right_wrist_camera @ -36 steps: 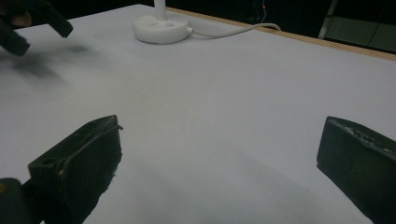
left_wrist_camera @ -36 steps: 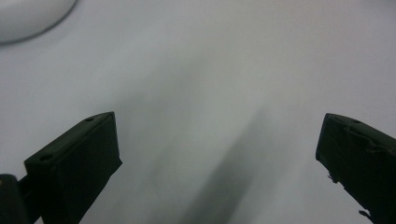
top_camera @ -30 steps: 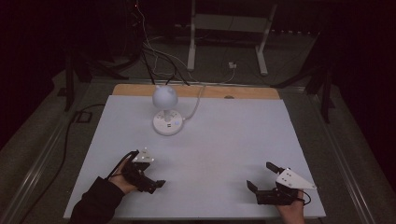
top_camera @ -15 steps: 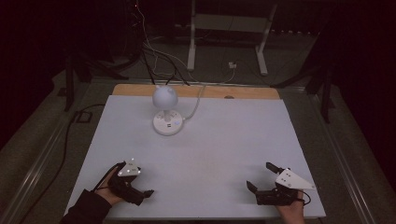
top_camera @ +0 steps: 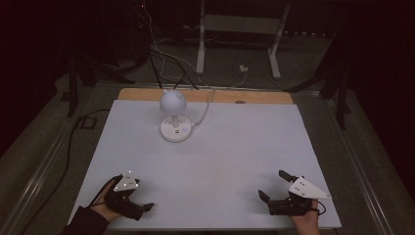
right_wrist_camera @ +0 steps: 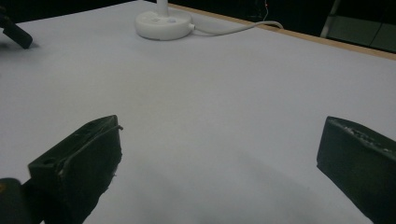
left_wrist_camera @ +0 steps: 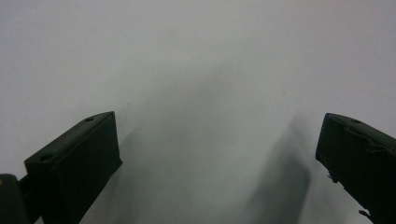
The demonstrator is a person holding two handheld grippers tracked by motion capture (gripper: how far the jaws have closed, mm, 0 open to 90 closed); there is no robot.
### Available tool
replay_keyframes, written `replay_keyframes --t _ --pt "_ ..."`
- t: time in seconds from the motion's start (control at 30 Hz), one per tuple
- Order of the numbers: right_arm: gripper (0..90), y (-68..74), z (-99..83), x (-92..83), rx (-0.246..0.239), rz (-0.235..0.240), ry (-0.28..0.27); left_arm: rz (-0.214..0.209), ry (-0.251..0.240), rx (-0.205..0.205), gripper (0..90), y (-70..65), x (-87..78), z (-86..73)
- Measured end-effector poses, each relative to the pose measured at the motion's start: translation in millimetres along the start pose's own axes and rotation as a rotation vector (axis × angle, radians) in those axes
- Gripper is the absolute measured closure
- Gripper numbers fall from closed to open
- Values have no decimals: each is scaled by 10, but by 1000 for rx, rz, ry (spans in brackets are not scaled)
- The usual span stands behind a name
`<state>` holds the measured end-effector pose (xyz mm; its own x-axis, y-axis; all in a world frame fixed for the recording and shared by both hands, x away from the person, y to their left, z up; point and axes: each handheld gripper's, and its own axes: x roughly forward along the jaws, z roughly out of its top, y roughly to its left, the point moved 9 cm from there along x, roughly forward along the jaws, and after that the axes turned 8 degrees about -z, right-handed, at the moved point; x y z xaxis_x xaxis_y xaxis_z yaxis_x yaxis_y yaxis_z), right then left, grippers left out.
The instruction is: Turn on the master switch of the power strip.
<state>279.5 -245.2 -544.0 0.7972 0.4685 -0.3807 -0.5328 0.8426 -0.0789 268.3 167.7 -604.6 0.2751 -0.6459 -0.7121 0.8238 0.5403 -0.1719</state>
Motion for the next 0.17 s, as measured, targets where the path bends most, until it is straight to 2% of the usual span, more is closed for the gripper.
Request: replay_keyframes --t 0.17 --pt "0 -12 10 -8 6 -5 -5 -13 -36 -9 3 -18 -22 62"
